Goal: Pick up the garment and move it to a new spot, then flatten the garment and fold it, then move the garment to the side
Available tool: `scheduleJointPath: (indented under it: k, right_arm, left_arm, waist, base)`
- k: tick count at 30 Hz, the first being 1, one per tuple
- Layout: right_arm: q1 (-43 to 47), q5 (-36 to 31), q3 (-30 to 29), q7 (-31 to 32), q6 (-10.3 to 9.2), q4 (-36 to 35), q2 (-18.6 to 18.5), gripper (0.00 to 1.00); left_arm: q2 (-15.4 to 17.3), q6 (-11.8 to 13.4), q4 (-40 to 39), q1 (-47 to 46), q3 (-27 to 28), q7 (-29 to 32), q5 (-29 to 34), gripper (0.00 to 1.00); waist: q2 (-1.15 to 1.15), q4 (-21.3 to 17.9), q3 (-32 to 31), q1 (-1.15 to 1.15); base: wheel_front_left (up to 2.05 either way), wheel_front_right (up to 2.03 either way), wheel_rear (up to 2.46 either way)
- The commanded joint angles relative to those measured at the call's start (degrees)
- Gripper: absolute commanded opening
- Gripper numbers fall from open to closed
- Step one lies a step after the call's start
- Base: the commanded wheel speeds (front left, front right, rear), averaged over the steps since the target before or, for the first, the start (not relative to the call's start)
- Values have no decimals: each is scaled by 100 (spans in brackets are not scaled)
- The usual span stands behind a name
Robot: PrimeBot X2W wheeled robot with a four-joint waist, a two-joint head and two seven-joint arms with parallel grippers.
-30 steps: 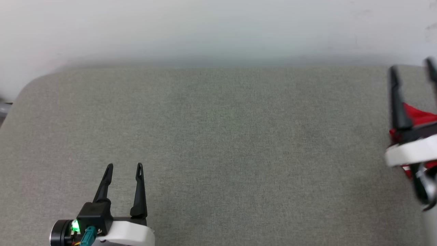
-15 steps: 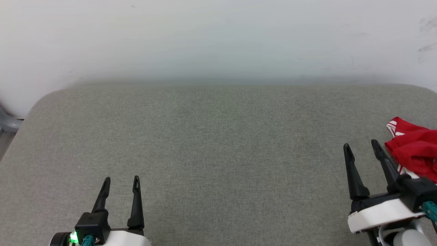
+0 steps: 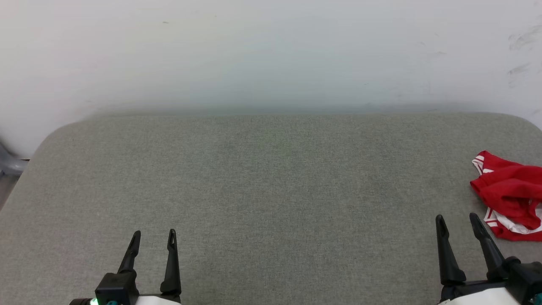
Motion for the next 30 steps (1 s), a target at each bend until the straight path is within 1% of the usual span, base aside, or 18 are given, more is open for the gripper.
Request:
scheduleJointPath:
  k: [1, 10, 19, 20, 24, 30]
  right_arm:
    - [84, 36, -14, -8, -5, -41, 34, 100]
    - [292, -33, 66, -9, -5, -129, 76, 100]
    - [368, -43, 128, -9, -5, -73, 90, 100]
    - [297, -46, 126, -1, 0, -73, 67, 0]
    - [330, 26, 139, 15, 1, 112, 70, 0]
    - [206, 767, 143, 161, 1, 193, 42, 0]
  left_arm:
    - [-9, -13, 3, 26, -11, -12, 15, 100]
    - [-10, -23, 34, 46, -34, -12, 19, 100]
    - [-11, -38, 60, 15, -33, -12, 25, 100]
    - [-3, -37, 56, 3, -31, 0, -4, 0]
    - [-10, -41, 280, 39, -18, 49, -85, 0]
    - [-10, -97, 365, -94, 56, 243, -810, 0]
  waist:
    - [0, -4, -1, 0]
    - [0, -16, -8, 0]
    - [0, 12, 0, 0]
    - [0, 11, 1, 0]
    - [0, 11, 2, 1]
    - [0, 10, 15, 1]
  base:
    - [0, 0, 0]
    - [0, 0, 0]
    - [0, 0, 0]
    - [0, 0, 0]
    - [0, 0, 0]
    - [0, 0, 0]
